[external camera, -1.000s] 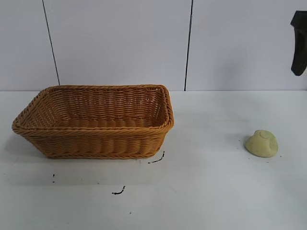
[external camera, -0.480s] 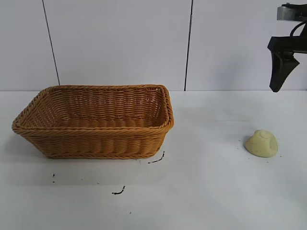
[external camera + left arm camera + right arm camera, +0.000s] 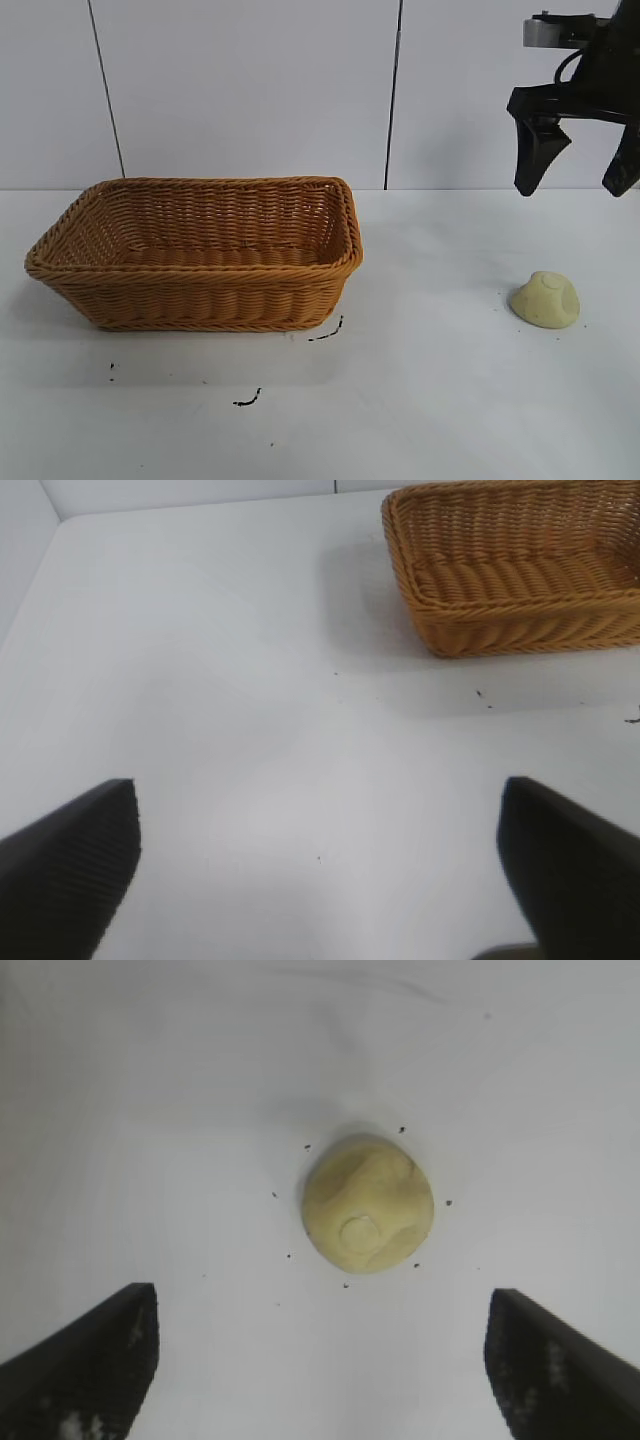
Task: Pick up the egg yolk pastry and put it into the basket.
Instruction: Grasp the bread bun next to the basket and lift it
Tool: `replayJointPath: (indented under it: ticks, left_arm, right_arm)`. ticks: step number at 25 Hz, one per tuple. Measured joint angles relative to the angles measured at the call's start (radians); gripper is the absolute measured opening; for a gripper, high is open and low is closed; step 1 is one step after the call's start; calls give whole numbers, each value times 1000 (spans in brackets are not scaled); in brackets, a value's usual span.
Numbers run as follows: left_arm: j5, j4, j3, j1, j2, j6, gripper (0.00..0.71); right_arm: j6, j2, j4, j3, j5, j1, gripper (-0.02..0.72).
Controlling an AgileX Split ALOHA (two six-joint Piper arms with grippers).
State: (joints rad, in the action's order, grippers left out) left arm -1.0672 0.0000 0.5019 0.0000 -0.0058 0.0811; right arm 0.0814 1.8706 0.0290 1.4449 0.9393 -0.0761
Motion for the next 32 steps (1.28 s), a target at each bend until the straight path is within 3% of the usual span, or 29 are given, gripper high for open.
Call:
replayJointPath:
  ticks: [4,14,25,28,32]
  left_arm:
    - [0,0,0,0,0,0,697]
    - [0,0,0,0,0,0,697]
    - [0,0,0,0,0,0,697]
    - [0,0,0,0,0,0,697]
    - [0,0,0,0,0,0,697]
  right_arm:
    - [-28,52,-36,0,-21,0,635]
    - [-45,245,-29,0,-126,0,635]
    - [-46,315,-29,0,-135,0,630]
    - [-46,318,-29,0,-135,0,567]
    - [-47,318,-29,0,-132,0,384]
